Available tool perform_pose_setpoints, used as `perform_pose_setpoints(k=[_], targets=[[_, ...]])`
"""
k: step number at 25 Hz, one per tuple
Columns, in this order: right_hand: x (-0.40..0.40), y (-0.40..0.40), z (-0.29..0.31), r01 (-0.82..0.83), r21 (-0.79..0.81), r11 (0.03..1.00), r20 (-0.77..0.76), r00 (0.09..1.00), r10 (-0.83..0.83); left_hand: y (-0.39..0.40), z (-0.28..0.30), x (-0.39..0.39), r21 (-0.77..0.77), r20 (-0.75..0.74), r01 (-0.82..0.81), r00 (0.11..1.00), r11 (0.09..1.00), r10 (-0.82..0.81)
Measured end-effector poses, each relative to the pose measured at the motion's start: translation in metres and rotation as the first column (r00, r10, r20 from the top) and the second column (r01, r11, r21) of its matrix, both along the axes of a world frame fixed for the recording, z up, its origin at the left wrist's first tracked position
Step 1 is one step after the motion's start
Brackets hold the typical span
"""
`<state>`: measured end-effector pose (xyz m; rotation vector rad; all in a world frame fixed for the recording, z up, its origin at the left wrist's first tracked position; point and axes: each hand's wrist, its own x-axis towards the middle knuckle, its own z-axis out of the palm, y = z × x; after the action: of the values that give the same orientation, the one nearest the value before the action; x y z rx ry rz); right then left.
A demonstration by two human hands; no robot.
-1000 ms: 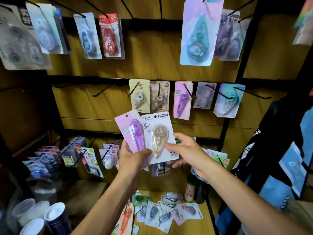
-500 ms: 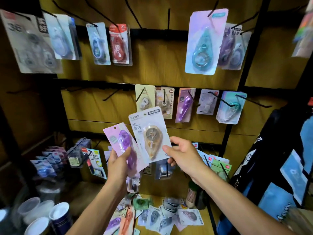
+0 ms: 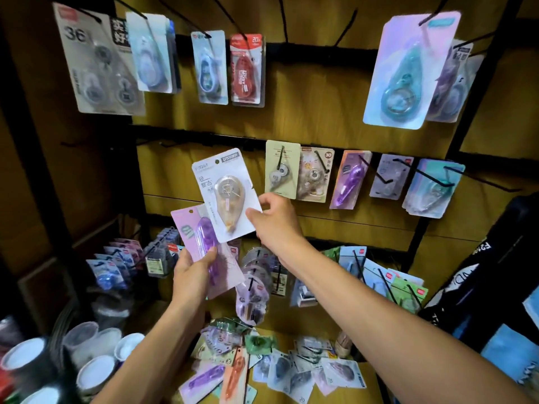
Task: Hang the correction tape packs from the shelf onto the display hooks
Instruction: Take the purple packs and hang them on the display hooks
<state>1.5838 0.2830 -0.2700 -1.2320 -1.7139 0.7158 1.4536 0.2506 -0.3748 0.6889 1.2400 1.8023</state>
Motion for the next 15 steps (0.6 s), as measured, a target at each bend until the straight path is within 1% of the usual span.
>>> perform_pose_setpoints(k=[2,4,7,9,11,13,14,15], targets=[[0.0,-0.004,-0.007,0.039,0.045,0.998,-0.037,0.999,-0.037,-0.001,-0.004,-0.008,0.008,0.03,-0.003,1.0,1.0,0.003],[0.004,-0.011,-0.017,0.046,0.12,0.992,-0.092,0.995,-0.035,-0.001,-0.007,-0.012,0.006,0.053,-0.017,0.998,1.0,0.016],[0.006,-0.015,-0.025,0.047,0.271,0.961,-0.099,0.995,-0.021,-0.002,-0.008,-0.014,0.02,0.051,-0.025,0.998,0.999,0.024],[0.006,-0.016,-0.023,0.046,0.322,0.945,-0.106,0.994,-0.013,-0.003,-0.007,-0.013,0.031,0.032,-0.036,0.999,0.999,0.035],[0.004,-0.016,-0.02,0.038,0.288,0.957,-0.165,0.986,0.01,-0.004,-0.007,-0.013,0.03,0.039,-0.038,0.999,0.999,0.037],[0.001,-0.017,-0.019,0.009,0.202,0.979,-0.266,0.963,0.047,-0.004,-0.006,-0.014,0.026,0.044,-0.035,0.998,0.999,0.034],[0.001,-0.017,-0.02,-0.003,0.183,0.983,-0.285,0.957,0.057,-0.004,-0.006,-0.014,0.024,0.049,-0.03,0.998,0.999,0.029],[0.001,-0.018,-0.021,-0.01,0.189,0.982,-0.273,0.96,0.062,-0.004,-0.006,-0.014,0.025,0.055,-0.028,0.998,0.999,0.027]])
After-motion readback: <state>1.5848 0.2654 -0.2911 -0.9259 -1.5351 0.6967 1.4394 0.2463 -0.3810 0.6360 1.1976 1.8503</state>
